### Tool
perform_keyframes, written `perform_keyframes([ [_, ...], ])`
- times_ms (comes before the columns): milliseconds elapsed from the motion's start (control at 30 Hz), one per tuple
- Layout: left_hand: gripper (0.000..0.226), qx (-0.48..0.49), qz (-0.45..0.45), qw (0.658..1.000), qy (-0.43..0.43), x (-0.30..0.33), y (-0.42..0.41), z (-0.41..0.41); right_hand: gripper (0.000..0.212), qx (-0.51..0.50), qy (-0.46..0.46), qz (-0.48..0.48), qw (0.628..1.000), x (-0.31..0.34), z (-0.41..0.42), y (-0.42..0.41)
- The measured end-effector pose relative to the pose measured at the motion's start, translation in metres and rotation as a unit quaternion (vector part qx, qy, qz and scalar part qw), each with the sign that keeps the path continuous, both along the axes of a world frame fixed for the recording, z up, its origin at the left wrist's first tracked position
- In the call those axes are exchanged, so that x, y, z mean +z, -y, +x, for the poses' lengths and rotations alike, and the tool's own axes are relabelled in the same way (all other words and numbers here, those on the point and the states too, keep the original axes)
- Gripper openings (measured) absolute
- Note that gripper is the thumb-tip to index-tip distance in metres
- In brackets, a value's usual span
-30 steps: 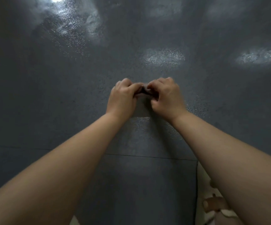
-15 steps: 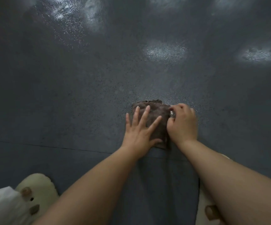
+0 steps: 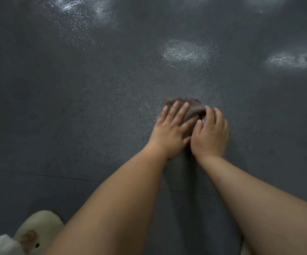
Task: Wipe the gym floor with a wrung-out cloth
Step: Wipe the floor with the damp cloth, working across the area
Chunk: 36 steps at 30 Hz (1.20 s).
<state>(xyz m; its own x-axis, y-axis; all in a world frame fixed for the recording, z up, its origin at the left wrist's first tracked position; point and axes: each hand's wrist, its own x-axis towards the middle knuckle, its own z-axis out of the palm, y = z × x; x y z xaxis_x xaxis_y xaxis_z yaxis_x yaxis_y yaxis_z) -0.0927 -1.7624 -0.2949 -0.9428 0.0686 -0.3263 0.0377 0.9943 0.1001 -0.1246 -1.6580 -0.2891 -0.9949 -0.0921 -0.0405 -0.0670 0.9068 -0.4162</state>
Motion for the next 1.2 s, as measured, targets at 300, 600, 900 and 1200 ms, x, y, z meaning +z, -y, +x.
perform_keyframes([
  [300,0.067,0.347,-0.040,0.936,0.039,0.008,0.150,0.035,0.048,0.143,0.089,0.089,0.982,0.007,0.004,0.054],
  [600,0.065,0.149,-0.018,0.988,0.026,0.006,0.076,-0.021,0.047,0.094,0.088,0.093,0.987,0.003,0.011,0.071],
  [900,0.070,0.281,-0.018,0.958,0.049,0.009,0.183,-0.038,0.055,0.086,0.125,0.147,0.977,0.004,0.012,0.082],
  [1200,0.067,0.573,-0.031,0.818,0.035,0.004,0.253,0.096,0.060,0.092,0.147,0.173,0.970,0.009,0.020,0.087],
])
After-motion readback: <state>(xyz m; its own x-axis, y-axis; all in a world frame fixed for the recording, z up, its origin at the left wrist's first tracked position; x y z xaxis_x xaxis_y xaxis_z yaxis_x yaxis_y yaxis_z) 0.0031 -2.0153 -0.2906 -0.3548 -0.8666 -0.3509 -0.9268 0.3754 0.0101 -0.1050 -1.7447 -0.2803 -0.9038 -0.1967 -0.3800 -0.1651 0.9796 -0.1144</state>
